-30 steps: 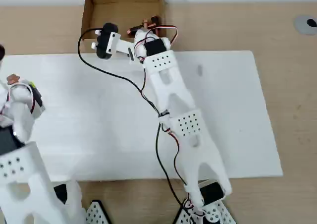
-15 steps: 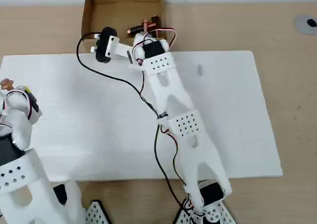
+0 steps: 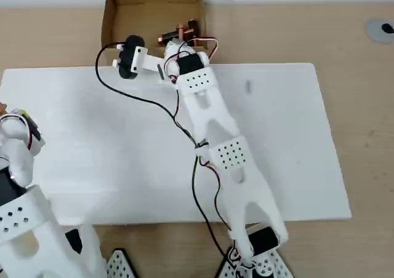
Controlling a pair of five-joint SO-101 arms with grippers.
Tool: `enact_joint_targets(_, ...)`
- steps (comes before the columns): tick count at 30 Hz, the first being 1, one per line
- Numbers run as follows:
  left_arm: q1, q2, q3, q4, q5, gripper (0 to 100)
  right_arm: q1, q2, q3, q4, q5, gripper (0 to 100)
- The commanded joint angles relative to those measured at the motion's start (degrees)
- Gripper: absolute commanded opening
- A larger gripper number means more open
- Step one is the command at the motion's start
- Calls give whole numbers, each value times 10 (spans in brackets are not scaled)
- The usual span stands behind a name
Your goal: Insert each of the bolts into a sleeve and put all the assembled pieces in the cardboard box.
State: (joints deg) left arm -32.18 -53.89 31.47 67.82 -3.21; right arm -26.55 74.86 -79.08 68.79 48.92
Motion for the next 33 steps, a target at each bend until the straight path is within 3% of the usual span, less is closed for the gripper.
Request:
enact_joint_targets(1,-10,-15,-3,-13,-4,13,-17,4,2,10,9,317)
enact_joint_targets(5,-11,-15,-3,-13,-4,13,-17,4,1,20,25,309)
enact_joint_targets(14,-11,-15,-3,-13,-4,13,-23,6,3,47,89,87)
enact_joint_targets(24,-11,-15,-3,-13,-4,13,-27,0,7,68,91,27)
enact_joint_targets(33,-36,-15,-2,-12,-4,13,-45,-34,-102,153,89,12)
